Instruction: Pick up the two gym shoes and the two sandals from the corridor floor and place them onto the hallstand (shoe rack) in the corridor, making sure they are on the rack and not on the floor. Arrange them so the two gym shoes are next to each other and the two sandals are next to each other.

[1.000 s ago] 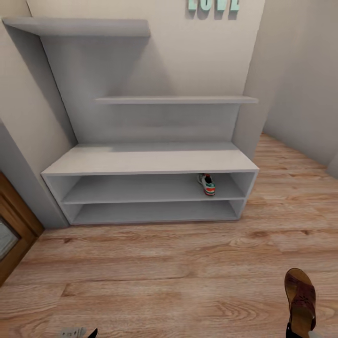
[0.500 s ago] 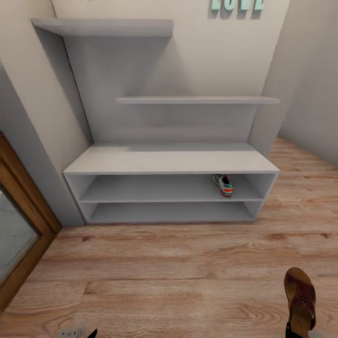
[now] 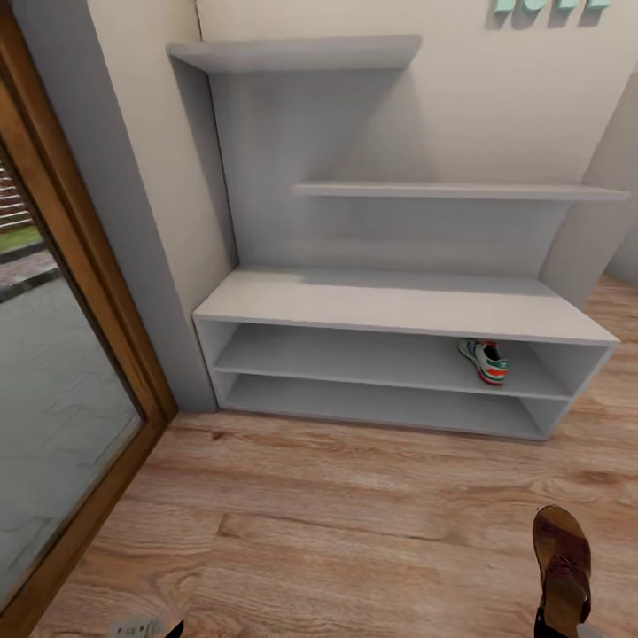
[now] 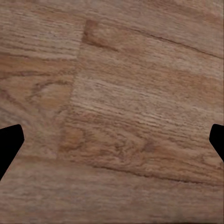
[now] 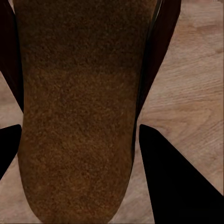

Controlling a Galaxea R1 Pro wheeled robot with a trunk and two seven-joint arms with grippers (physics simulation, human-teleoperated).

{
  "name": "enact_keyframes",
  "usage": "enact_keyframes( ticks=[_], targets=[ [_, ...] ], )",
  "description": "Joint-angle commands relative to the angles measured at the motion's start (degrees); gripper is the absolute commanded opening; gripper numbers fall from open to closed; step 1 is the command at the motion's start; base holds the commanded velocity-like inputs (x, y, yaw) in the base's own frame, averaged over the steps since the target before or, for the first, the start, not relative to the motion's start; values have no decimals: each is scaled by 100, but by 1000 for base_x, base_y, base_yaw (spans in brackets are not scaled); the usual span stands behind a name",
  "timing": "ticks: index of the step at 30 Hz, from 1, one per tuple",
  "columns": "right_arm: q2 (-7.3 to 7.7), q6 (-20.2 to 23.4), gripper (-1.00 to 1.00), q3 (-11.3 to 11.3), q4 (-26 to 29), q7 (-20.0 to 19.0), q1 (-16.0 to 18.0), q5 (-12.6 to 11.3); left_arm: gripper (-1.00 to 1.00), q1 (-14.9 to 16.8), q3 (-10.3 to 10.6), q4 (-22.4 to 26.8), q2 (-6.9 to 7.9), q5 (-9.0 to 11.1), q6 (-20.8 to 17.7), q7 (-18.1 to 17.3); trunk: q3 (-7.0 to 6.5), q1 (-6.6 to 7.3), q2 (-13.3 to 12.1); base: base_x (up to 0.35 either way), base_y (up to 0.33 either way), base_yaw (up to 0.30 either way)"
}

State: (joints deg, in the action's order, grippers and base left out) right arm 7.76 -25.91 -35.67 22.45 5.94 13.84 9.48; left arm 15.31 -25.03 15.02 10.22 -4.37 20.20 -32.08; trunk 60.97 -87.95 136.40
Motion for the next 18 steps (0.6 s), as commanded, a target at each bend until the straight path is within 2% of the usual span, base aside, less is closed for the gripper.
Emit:
enact_keyframes(
  ticks=[1,7,13,18],
  targets=[
    [-2,-19,-100,-28,-4,18,4,45,100,7,-46,-8,-2,-47,21,-22,4,1,2,0,19,249],
    [-31,15,-100,4,43,50,38,68,100,-27,-79,3,12,-12,52,-44,4,1,2,0,5,77],
    [107,-119,-100,-183,-44,-35,-160,53,100,-155,-99,1,-5,1,89,111,4,1,2,0,0,0],
    [45,-272,-100,-261,-51,-22,-211,54,100,-187,-85,-14,-12,-2,132,175,4,1,2,0,0,0]
  ],
)
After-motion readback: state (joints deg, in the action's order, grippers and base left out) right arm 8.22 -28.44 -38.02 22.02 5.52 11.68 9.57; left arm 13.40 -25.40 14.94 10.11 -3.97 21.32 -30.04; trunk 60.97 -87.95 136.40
